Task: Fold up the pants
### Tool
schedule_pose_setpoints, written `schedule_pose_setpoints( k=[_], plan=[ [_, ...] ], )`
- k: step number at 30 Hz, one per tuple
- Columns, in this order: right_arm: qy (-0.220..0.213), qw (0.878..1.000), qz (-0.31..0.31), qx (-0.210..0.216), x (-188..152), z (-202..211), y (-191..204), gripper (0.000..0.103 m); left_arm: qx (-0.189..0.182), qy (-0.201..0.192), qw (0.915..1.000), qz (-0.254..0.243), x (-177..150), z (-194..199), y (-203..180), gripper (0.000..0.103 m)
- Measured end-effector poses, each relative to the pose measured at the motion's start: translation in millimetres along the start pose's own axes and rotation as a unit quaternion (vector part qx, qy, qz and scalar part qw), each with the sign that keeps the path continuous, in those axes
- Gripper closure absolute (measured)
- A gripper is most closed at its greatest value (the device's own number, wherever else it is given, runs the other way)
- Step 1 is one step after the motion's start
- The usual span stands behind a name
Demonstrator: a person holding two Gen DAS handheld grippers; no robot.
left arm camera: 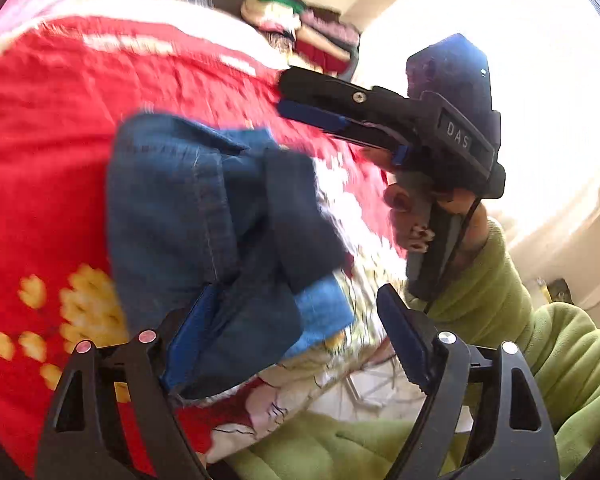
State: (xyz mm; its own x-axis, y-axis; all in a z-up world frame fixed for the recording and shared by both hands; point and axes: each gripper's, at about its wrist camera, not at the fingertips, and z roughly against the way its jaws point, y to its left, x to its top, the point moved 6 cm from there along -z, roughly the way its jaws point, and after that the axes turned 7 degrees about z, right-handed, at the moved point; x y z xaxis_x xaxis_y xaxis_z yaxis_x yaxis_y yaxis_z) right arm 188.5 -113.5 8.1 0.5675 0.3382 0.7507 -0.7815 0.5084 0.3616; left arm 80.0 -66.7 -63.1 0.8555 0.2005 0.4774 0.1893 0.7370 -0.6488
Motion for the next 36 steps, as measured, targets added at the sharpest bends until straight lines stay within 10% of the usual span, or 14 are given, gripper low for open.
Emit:
schedule_pose_setpoints(
  k=[10,15,20,23,29,31,36],
  plan=[
    [0.086,0.989,-0.045,-0.113,-70.3,-22.6,-46.2,0.045,0.082,0.014,0.9964,-0.016,-3.4,-26.1,18.3,0.022],
    [0.05,0.994,-0.022,-0.095,-57.5,-1.4,-30.7,0.042,0.1,-0.025,0.9941,-0.034,-8.2,9.8,15.0,0.025],
    [0.035,0.994,0.054,-0.084,-18.8,1.1,-11.7,0.041,0.141,-0.061,0.9879,-0.026,-4.2,41.9,26.1,0.068],
    [0.068,0.99,0.102,-0.071,-7.3,-24.2,-2.5,0.062,0.156,-0.053,0.9857,-0.036,-2.9,29.9,23.0,0.084],
    [0.162,0.976,0.139,-0.045,-13.7,-77.8,-1.1,0.066,0.202,-0.01,0.9735,-0.108,-20.9,-0.8,12.0,0.089],
    [0.205,0.968,0.14,-0.029,-30.0,-94.6,-2.8,0.093,0.202,-0.007,0.9729,-0.112,-21.1,-2.9,13.9,0.089],
    [0.173,0.97,0.161,-0.059,-10.0,-95.9,12.5,0.099,0.197,-0.012,0.9746,-0.105,-18.7,1.7,14.4,0.089]
  ],
)
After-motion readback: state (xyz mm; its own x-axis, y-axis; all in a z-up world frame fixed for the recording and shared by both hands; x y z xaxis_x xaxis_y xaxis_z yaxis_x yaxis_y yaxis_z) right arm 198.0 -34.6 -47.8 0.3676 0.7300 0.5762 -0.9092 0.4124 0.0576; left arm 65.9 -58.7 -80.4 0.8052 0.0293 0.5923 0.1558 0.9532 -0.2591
